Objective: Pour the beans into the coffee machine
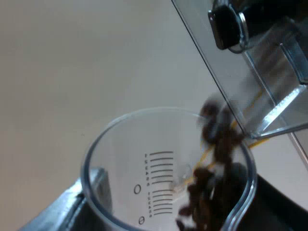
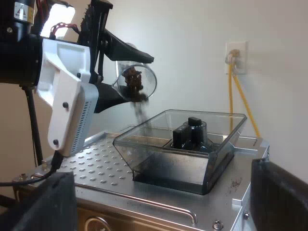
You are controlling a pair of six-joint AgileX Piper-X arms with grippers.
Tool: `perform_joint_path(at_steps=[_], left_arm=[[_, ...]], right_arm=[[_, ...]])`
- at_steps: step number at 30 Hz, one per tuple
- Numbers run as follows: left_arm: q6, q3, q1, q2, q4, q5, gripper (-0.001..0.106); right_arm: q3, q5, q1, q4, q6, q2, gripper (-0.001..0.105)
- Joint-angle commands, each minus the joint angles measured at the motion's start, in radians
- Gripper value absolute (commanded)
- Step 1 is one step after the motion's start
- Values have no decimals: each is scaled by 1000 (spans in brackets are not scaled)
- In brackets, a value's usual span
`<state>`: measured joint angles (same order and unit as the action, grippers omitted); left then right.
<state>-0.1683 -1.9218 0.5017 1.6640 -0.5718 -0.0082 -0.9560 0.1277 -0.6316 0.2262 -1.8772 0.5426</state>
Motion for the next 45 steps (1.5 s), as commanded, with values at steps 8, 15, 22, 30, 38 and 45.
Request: perform_joint_path(at_steps=[8, 15, 22, 30, 38, 45], left_arm=[[-149, -6, 4, -6, 43, 8, 22], [-173, -6, 4, -6, 139, 43, 22], [-170, -6, 4, -6, 140, 43, 22], [-2, -6, 4, -6, 30, 43, 22], [369, -3, 4, -41, -6, 43, 22], [891, -3, 4, -97, -21, -69, 22]], right_arm=[[-11, 3, -1, -11, -4, -3, 79], [-11, 3, -1, -11, -4, -3, 79], [-11, 3, -1, -11, -4, -3, 79], [-11, 3, -1, -11, -4, -3, 79], [-11, -92, -1, -11, -4, -3, 79], [-11, -141, -1, -11, -4, -3, 79]])
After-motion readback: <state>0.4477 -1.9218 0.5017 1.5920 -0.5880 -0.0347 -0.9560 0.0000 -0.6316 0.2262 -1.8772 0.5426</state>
